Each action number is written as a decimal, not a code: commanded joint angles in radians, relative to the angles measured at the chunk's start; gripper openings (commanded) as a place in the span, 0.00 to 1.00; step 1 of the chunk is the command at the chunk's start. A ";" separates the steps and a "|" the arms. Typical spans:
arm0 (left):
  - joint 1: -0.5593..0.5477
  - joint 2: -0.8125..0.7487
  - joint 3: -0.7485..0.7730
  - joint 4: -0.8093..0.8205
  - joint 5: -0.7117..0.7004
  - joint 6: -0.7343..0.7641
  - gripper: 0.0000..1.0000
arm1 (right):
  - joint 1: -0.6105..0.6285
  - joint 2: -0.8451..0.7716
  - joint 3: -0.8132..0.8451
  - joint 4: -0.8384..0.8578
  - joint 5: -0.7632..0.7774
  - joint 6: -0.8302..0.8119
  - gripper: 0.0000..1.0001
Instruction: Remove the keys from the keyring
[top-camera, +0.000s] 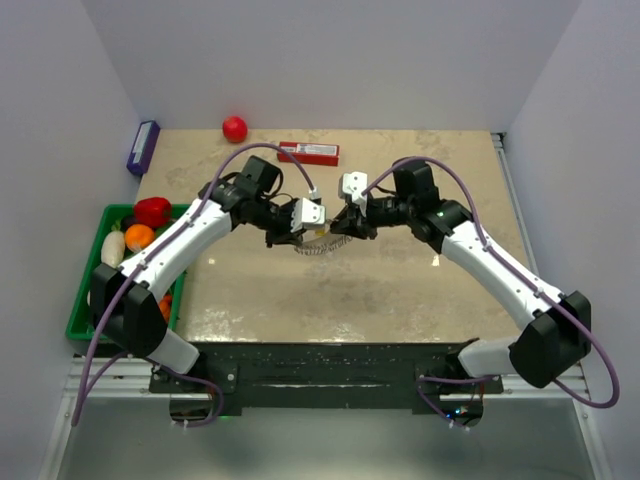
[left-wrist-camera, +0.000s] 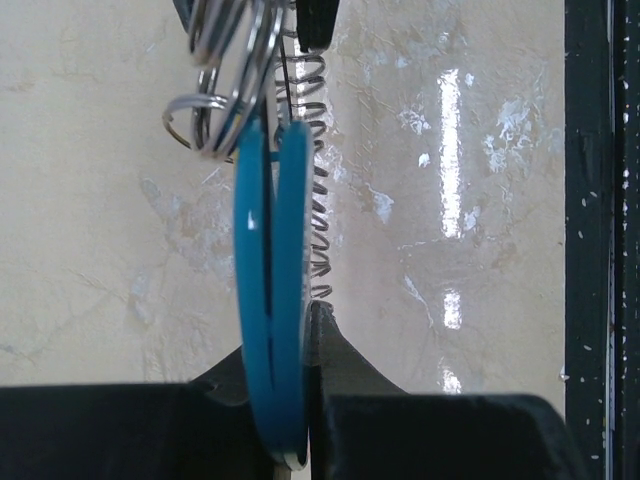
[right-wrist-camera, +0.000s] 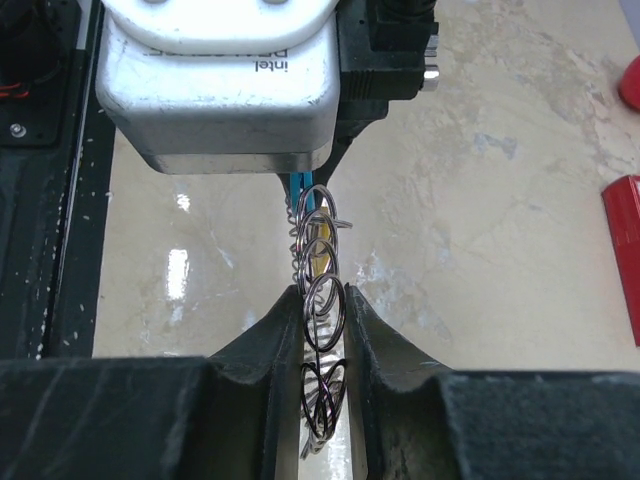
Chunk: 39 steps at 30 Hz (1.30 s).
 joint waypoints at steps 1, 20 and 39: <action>-0.007 -0.043 0.002 0.019 0.000 -0.001 0.00 | 0.010 -0.016 0.036 -0.059 -0.013 -0.072 0.00; 0.001 -0.133 -0.054 0.221 -0.020 -0.146 0.60 | 0.013 -0.194 -0.099 0.086 0.188 -0.198 0.00; 0.038 -0.121 0.125 0.284 0.216 -0.257 0.45 | 0.014 -0.178 -0.088 0.068 0.175 -0.134 0.00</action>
